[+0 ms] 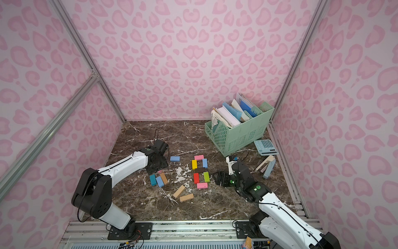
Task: Assemble the number 8 with building blocks
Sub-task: Assemble the building block at the center of the board.
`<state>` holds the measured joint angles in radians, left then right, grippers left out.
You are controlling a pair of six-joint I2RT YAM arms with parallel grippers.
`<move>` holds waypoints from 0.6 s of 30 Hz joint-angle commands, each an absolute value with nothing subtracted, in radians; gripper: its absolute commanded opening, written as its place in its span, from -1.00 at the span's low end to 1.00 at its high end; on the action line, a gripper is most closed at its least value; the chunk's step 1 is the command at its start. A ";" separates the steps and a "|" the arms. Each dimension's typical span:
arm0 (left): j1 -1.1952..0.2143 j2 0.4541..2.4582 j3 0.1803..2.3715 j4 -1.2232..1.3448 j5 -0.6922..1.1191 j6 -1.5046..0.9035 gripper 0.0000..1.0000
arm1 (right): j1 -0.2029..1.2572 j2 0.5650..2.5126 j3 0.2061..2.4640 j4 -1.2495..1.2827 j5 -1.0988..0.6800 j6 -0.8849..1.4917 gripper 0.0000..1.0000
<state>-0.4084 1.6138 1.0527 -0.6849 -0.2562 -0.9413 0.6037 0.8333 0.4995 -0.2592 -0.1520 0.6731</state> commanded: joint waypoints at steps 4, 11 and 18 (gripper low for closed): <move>-0.384 1.660 1.058 -0.639 -0.271 -0.989 0.34 | 0.605 0.844 0.505 -0.230 -0.160 0.658 0.80; -0.353 1.702 1.057 -0.610 -0.255 -0.981 0.27 | 0.604 0.849 0.498 -0.227 -0.158 0.652 0.80; -0.334 1.742 1.058 -0.586 -0.236 -0.974 0.15 | 0.604 0.852 0.497 -0.227 -0.160 0.652 0.80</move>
